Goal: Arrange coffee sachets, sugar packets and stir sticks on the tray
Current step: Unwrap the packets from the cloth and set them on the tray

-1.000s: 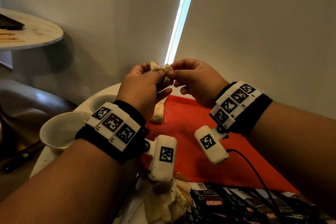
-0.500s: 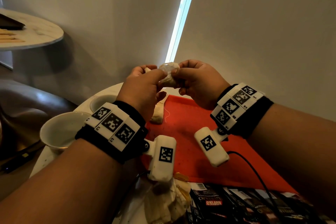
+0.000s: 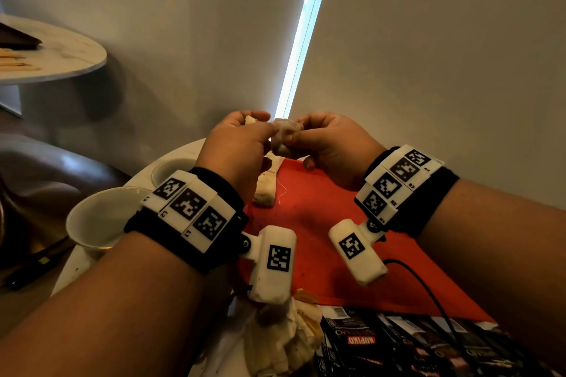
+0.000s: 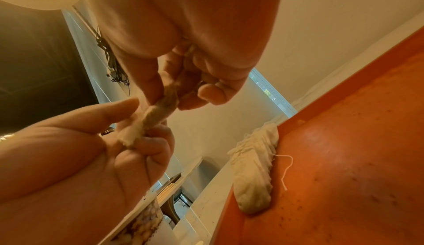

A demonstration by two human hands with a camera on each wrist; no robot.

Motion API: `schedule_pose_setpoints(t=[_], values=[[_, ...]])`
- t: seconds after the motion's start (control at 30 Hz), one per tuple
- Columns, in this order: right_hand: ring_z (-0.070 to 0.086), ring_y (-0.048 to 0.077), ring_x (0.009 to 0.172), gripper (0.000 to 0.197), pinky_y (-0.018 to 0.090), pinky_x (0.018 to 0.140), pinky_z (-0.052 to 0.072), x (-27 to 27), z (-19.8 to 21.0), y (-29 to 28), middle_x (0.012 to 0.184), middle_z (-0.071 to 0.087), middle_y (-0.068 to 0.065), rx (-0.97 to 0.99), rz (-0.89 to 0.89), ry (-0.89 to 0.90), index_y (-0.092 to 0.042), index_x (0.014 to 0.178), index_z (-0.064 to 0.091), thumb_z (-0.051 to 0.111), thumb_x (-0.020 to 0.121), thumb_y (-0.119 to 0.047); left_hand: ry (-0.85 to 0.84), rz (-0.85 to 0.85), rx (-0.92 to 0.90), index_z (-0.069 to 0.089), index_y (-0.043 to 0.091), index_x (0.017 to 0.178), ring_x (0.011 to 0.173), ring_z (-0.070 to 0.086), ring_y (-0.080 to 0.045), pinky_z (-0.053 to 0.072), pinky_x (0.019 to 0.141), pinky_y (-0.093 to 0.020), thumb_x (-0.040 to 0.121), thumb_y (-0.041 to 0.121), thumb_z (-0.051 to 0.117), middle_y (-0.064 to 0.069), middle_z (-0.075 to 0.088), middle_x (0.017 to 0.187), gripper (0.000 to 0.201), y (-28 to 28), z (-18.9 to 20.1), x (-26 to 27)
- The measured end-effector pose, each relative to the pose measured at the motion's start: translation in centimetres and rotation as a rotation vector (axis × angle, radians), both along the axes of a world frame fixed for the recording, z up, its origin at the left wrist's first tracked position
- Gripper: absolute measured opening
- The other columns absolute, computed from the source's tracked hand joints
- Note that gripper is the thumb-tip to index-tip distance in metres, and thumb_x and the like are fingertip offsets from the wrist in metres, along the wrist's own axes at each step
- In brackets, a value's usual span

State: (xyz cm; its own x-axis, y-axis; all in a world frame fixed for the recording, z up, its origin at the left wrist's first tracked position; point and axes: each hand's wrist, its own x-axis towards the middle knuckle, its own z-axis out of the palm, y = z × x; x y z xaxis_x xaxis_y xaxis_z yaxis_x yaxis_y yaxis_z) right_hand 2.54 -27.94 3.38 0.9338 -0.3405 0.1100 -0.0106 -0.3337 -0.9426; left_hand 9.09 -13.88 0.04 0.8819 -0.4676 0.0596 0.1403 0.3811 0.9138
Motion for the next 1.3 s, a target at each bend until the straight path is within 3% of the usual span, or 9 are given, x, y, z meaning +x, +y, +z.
schedule_pose_setpoints(t=[0.1,0.27,0.43,0.57,0.73,0.9,1.07,1.17,1.3], values=[[0.065,0.029,0.081,0.009,0.028,0.049,0.04,0.2,-0.5,-0.3,0.09,0.069,0.018,-0.002,-0.032,0.014,-0.011,0.089,0.065,0.07,0.088,-0.004,-0.058,0.039,-0.013,0.064,0.02,0.102,0.071,0.056,-0.006,0.048,0.058,-0.023,0.09,0.016,0.059,0.006,0.06,0.085,0.014,0.0,-0.1,0.3],[0.048,0.015,0.056,0.009,0.03,0.049,0.033,0.4,-1.6,-0.7,0.066,0.061,0.004,-0.088,-0.133,0.129,-0.011,0.084,0.065,0.071,0.088,-0.005,0.062,0.153,-0.062,0.065,0.029,0.096,0.065,0.056,-0.008,0.047,0.062,-0.033,0.079,0.02,0.056,0.01,0.059,0.078,0.021,0.0,0.2,1.1],[0.062,0.016,0.067,0.003,0.032,0.058,0.046,1.0,-3.0,0.2,0.087,0.073,0.011,-0.278,-0.076,0.404,-0.012,0.089,0.071,0.072,0.088,-0.014,0.097,0.199,-0.081,0.068,0.02,0.11,0.054,0.051,-0.007,0.043,0.054,-0.031,0.078,0.019,0.056,0.008,0.055,0.07,0.034,0.0,0.3,1.7],[0.067,0.017,0.063,0.008,0.033,0.06,0.053,2.0,-4.2,0.9,0.076,0.072,0.008,-0.313,-0.032,0.525,-0.013,0.078,0.07,0.073,0.085,-0.009,0.1,0.205,-0.074,0.062,0.01,0.129,0.057,0.052,-0.008,0.044,0.053,-0.031,0.082,0.018,0.056,0.007,0.055,0.072,0.048,0.0,0.2,1.9],[0.072,0.032,0.097,0.01,0.048,0.091,0.059,3.0,-5.1,0.9,0.095,0.074,0.01,-0.385,-0.034,0.519,-0.022,0.079,0.069,0.078,0.081,-0.018,0.098,0.207,-0.066,0.064,0.009,0.125,0.059,0.053,-0.009,0.045,0.053,-0.031,0.082,0.017,0.059,0.005,0.056,0.073,0.045,0.0,0.2,1.8],[0.071,0.023,0.079,0.009,0.045,0.083,0.062,3.1,-5.1,0.3,0.094,0.074,0.009,-0.271,-0.077,0.501,-0.013,0.09,0.069,0.076,0.086,-0.015,0.103,0.192,-0.072,0.064,0.011,0.125,0.06,0.056,-0.009,0.046,0.054,-0.031,0.081,0.018,0.058,0.006,0.058,0.075,0.046,-0.1,0.2,1.7],[0.065,0.019,0.067,0.019,0.031,0.055,0.049,2.1,-3.8,0.0,0.089,0.066,0.006,-0.245,-0.175,0.417,-0.011,0.104,0.067,0.074,0.089,-0.022,0.123,0.186,-0.096,0.066,0.015,0.122,0.066,0.059,-0.008,0.049,0.058,-0.028,0.089,0.016,0.055,0.006,0.06,0.081,0.035,-0.2,0.4,1.4],[0.063,0.022,0.065,0.012,0.032,0.056,0.046,1.5,-3.2,0.0,0.073,0.064,0.005,-0.185,-0.142,0.359,-0.011,0.091,0.063,0.069,0.092,-0.021,0.16,0.168,-0.057,0.065,0.028,0.103,0.089,0.062,-0.012,0.055,0.075,-0.028,0.101,0.016,0.05,-0.001,0.06,0.102,0.02,-0.1,0.6,1.2],[0.07,0.025,0.072,0.019,0.037,0.069,0.053,0.9,-3.0,0.7,0.065,0.07,0.003,-0.06,0.032,0.484,-0.007,0.091,0.067,0.061,0.098,-0.024,0.191,0.157,-0.094,0.064,0.03,0.102,0.091,0.062,-0.013,0.055,0.076,-0.027,0.104,0.015,0.046,-0.004,0.059,0.104,0.023,0.2,0.8,0.8]])
